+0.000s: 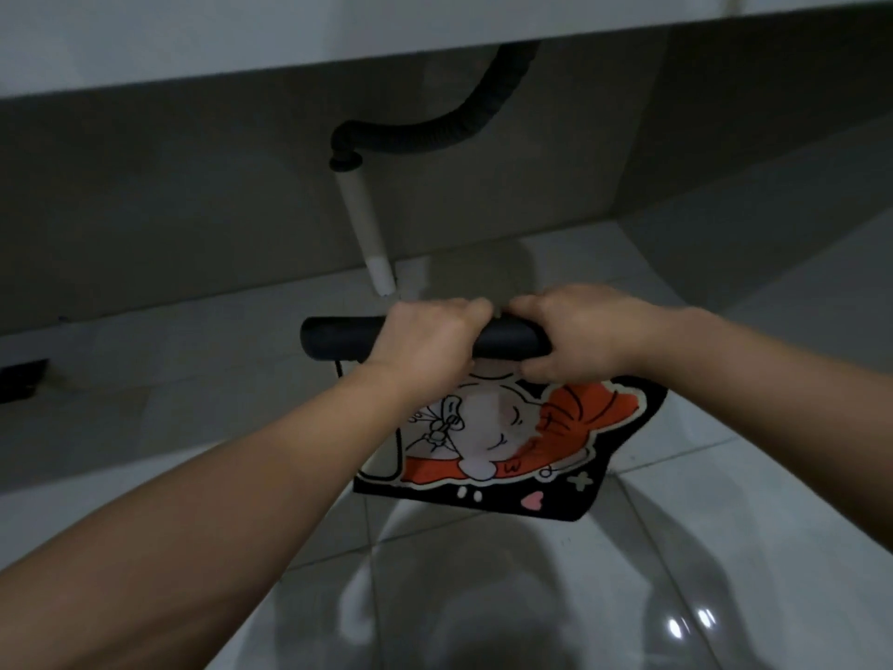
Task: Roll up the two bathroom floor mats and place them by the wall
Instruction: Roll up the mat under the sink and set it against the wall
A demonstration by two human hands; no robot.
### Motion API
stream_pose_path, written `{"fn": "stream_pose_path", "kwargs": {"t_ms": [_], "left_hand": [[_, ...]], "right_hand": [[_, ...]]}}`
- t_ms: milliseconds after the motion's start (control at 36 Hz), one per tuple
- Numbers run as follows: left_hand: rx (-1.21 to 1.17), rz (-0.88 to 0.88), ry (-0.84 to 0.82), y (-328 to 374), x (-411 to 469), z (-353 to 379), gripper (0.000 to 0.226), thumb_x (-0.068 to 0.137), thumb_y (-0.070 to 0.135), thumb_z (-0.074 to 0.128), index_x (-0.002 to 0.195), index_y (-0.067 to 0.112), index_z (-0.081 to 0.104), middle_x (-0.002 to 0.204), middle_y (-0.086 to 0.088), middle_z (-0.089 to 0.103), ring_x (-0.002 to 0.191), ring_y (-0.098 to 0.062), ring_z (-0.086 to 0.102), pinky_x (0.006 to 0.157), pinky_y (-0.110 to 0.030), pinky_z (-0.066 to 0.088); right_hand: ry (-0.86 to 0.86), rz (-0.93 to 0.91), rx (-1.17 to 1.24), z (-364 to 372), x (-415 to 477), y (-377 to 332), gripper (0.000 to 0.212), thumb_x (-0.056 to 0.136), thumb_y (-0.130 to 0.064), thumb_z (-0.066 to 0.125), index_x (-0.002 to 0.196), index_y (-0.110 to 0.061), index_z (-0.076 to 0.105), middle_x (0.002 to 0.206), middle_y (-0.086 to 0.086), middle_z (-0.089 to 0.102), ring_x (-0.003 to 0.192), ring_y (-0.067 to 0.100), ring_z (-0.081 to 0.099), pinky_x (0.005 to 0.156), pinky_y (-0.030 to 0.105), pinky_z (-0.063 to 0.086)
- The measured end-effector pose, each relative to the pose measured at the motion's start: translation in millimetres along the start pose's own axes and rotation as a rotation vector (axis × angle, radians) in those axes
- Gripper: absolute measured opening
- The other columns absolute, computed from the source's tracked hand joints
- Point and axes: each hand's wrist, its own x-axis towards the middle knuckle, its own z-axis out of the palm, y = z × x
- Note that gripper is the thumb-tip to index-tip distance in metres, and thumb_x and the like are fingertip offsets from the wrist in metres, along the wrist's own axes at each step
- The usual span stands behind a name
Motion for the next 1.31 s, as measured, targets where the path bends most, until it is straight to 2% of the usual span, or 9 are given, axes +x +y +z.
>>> {"fn": "stream_pose_path", "kwargs": {"t_ms": [167, 278, 361, 583, 722, 944, 1083, 1194, 1306], "left_hand": [[-0.028, -0.001, -0.057, 0.6, 4.0, -2.8, 0.033, 0.068, 0.036, 0.066, 0.092, 0.025, 0.046, 0.081, 0.003, 0.060, 0.070, -0.022, 0.058, 0.045, -0.026, 0.013], [-0.311, -0.131, -0.340, -8.0, 10.3, -6.6, 0.064, 0.061, 0.042, 0.069, 0.119, 0.032, 0.044, 0.100, 0.002, 0.065, 0.086, -0.022, 0.061, 0.060, -0.031, 0.047], [-0.482, -0.207, -0.411, -9.9, 7.6, -7.4, 0.052, 0.062, 0.033, 0.072, 0.110, 0.031, 0.053, 0.095, 0.001, 0.065, 0.084, -0.020, 0.061, 0.071, -0.033, 0.052], [-0.004, -0.042, -0.094, -4.9, 1.5, -5.0, 0.019, 0.077, 0.028, 0.060, 0.090, 0.020, 0.050, 0.081, -0.003, 0.061, 0.073, -0.027, 0.058, 0.051, -0.031, 0.027], [0.043, 0.016, 0.083, 1.0, 1.1, -7.6, 0.018, 0.072, 0.022, 0.064, 0.086, 0.016, 0.056, 0.077, -0.005, 0.064, 0.067, -0.031, 0.058, 0.052, -0.031, 0.028], [-0.110, -0.005, -0.195, -9.6, 5.3, -3.8, 0.041, 0.061, 0.041, 0.064, 0.096, 0.028, 0.046, 0.083, 0.004, 0.061, 0.074, -0.022, 0.057, 0.062, -0.033, 0.037], [-0.470, -0.169, -0.308, -14.1, 4.1, 3.1, 0.059, 0.057, 0.037, 0.070, 0.111, 0.032, 0.047, 0.092, 0.002, 0.065, 0.079, -0.018, 0.061, 0.062, -0.030, 0.049], [-0.343, -0.184, -0.295, -11.7, 5.3, 2.3, 0.031, 0.065, 0.026, 0.066, 0.092, 0.028, 0.051, 0.069, 0.011, 0.051, 0.072, -0.020, 0.059, 0.048, -0.027, 0.038], [-0.006, -0.061, -0.091, -8.0, 1.0, 1.6, 0.017, 0.074, 0.021, 0.061, 0.084, 0.022, 0.047, 0.074, 0.001, 0.059, 0.067, -0.025, 0.057, 0.045, -0.028, 0.013]], "right_hand": [[0.045, 0.003, -0.018, 5.3, 0.1, 3.3, 0.020, 0.076, -0.034, 0.063, 0.092, -0.029, 0.052, 0.068, -0.010, 0.051, 0.064, 0.018, 0.055, 0.048, 0.027, 0.031], [0.367, -0.200, -0.374, 17.9, -8.1, 1.3, 0.025, 0.074, -0.022, 0.065, 0.097, -0.015, 0.056, 0.073, 0.004, 0.061, 0.056, 0.026, 0.058, 0.046, 0.028, 0.024], [0.440, -0.251, -0.435, 17.4, -8.2, -2.5, 0.023, 0.073, -0.016, 0.066, 0.094, -0.011, 0.060, 0.071, 0.006, 0.059, 0.054, 0.027, 0.056, 0.047, 0.029, 0.026], [0.253, -0.106, -0.231, 15.1, -0.2, -3.4, 0.044, 0.073, -0.048, 0.059, 0.109, -0.025, 0.050, 0.087, 0.001, 0.051, 0.074, 0.023, 0.055, 0.056, 0.029, 0.030], [-0.004, 0.007, 0.114, 7.7, 5.2, -0.1, 0.045, 0.067, -0.041, 0.067, 0.107, -0.033, 0.049, 0.085, -0.006, 0.057, 0.072, 0.015, 0.056, 0.051, 0.026, 0.038], [0.299, -0.180, -0.327, 24.4, 0.4, 0.1, 0.039, 0.077, -0.022, 0.060, 0.115, -0.017, 0.052, 0.083, 0.004, 0.064, 0.065, 0.028, 0.061, 0.049, 0.030, 0.028], [0.502, -0.297, -0.510, 23.1, -2.1, 0.3, 0.043, 0.070, -0.011, 0.060, 0.113, -0.008, 0.059, 0.071, 0.007, 0.059, 0.051, 0.026, 0.054, 0.048, 0.030, 0.028], [0.450, -0.259, -0.475, 26.4, -0.5, -0.1, 0.045, 0.073, -0.018, 0.062, 0.116, -0.010, 0.055, 0.079, 0.008, 0.059, 0.060, 0.027, 0.056, 0.052, 0.032, 0.034], [0.152, -0.012, -0.177, 17.8, 10.1, -0.9, 0.042, 0.069, -0.052, 0.061, 0.102, -0.029, 0.051, 0.074, -0.009, 0.050, 0.061, 0.015, 0.046, 0.047, 0.026, 0.028]]}}
